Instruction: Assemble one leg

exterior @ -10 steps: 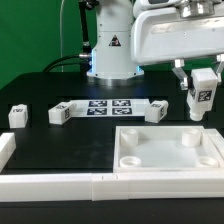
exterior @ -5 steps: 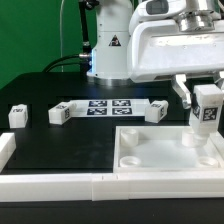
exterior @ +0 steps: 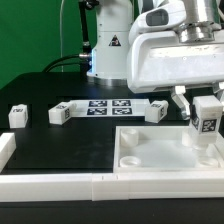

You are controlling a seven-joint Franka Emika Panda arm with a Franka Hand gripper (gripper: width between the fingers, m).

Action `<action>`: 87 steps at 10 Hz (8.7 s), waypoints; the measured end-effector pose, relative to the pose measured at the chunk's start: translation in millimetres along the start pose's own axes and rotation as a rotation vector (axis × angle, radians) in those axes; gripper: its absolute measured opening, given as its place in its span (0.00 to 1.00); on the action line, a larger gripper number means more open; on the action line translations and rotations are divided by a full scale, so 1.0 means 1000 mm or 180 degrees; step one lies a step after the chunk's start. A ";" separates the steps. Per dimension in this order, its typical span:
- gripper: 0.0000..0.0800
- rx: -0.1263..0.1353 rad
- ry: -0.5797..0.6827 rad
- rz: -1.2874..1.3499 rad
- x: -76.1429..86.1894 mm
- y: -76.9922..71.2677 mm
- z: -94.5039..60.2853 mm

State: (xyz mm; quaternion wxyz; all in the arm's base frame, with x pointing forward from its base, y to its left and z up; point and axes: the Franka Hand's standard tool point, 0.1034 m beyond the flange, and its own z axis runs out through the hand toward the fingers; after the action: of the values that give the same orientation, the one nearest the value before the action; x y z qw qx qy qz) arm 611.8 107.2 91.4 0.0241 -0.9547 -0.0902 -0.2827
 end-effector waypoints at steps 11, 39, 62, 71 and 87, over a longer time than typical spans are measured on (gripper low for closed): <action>0.36 -0.0007 0.0142 -0.0014 -0.006 -0.005 0.017; 0.81 0.0356 -0.2312 0.0132 0.002 0.001 0.017; 0.80 -0.0456 -0.2281 0.2150 0.002 -0.019 0.019; 0.81 0.0444 -0.2247 -0.0396 -0.003 -0.008 0.024; 0.36 -0.1197 -0.2029 0.4077 0.000 -0.014 0.028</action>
Offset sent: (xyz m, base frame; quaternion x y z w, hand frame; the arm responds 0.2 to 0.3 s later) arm 0.0106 0.0077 -0.0091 0.0082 -0.0002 -0.0002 1.0000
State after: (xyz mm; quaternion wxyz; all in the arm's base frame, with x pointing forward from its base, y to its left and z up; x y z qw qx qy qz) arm 624.4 123.3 68.3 -0.0071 -0.8440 0.5321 0.0670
